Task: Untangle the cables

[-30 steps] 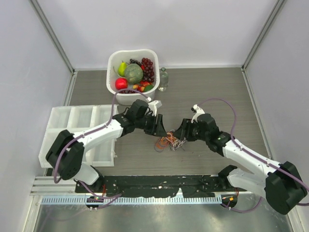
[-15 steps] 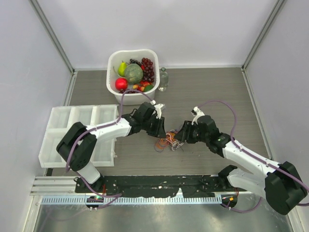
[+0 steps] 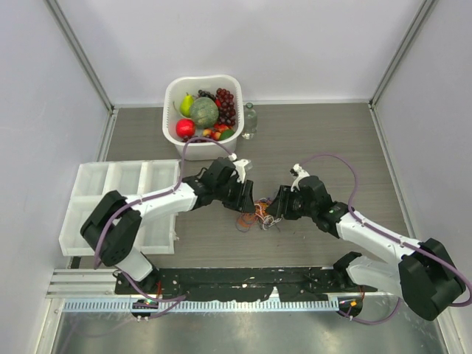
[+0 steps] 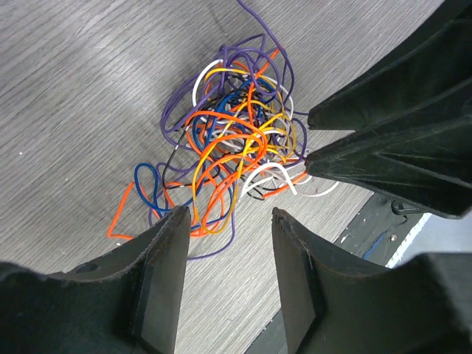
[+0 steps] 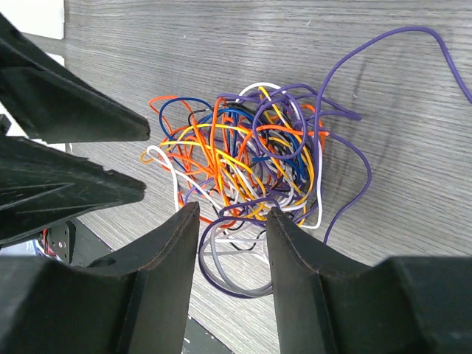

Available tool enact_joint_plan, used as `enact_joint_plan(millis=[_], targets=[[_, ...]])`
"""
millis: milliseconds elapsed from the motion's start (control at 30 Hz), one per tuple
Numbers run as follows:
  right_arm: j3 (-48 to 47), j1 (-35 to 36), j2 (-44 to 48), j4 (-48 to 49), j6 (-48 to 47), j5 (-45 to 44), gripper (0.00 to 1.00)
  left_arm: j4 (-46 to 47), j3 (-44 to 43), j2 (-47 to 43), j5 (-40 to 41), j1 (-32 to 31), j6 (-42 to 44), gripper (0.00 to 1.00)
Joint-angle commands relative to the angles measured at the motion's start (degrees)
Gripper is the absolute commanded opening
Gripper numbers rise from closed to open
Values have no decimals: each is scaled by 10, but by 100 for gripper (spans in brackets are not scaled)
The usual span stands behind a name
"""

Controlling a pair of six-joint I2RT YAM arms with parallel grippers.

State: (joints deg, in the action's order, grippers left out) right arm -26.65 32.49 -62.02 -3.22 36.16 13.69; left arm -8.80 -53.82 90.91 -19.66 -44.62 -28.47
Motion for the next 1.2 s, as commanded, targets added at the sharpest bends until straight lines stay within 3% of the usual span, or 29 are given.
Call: enact_joint_plan(millis=[0,233,633,833,1167], targets=[[-6,-1,-4,29,-1,6,47,15,12,-42,16,-2,15,49],[-10,-1,-6,29,0,4,47,12,6,-12,9,-2,11,26],[-27,-1,-21,26,-2,-2,48,16,-3,7,20,-8,10,22],[-47,-1,-35,22,-8,-8,57,-1,-10,-10,44,-17,23,0],[-72,34,-104,55,-3,-50,58,-20,-44,-89,8,-43,20,0]])
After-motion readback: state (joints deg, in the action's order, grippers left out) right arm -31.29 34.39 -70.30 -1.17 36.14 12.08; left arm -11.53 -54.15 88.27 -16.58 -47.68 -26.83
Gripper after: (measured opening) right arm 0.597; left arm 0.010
